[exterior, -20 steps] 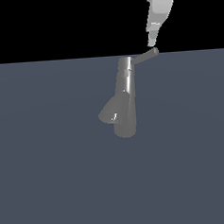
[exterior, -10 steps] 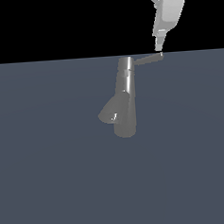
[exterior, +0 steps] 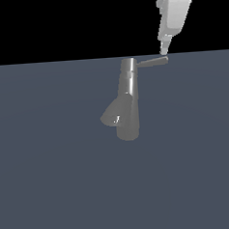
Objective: Turn on the faucet by rotating a designated handle.
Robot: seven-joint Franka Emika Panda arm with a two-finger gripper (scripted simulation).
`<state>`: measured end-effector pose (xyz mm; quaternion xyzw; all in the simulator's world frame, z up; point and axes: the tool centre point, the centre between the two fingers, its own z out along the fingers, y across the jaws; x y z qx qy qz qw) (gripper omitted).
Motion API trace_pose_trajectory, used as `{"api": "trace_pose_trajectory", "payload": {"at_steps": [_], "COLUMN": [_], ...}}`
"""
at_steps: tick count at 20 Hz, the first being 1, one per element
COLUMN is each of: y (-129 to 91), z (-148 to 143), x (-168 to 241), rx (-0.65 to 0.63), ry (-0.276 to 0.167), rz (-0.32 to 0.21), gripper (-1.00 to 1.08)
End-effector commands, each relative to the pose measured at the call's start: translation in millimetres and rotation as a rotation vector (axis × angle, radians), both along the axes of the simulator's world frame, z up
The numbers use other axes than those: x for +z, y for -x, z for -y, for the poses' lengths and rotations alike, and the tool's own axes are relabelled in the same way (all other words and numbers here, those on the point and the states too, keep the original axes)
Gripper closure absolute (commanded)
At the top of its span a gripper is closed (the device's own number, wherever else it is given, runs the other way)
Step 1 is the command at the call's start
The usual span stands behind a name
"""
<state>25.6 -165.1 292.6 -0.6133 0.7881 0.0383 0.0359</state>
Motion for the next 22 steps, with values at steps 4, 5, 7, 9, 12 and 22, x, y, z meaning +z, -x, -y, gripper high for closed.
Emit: {"api": "trace_pose_trajectory", "payload": {"at_steps": [4,5,7,9,12,22], "y": [-11.0,-13.1,-17.4,-21.7,-28.0,-46.4], "z": [-3.6,-2.9,-1.5,0.0,2.1,8.4], "x": [-22.5,-24.4,-28.4,-32.4,-38.3,-55.8], "rx": [0.010,0.010,0.009,0.009,0.009,0.008], "ry": [-0.008,-0.008,-0.008,-0.008,-0.008,-0.009], "rz": [-0.028,-0.030,-0.033,-0.036,-0.040,-0.054], "gripper": [1.08,1.08,1.08,1.08,1.08,1.08]}}
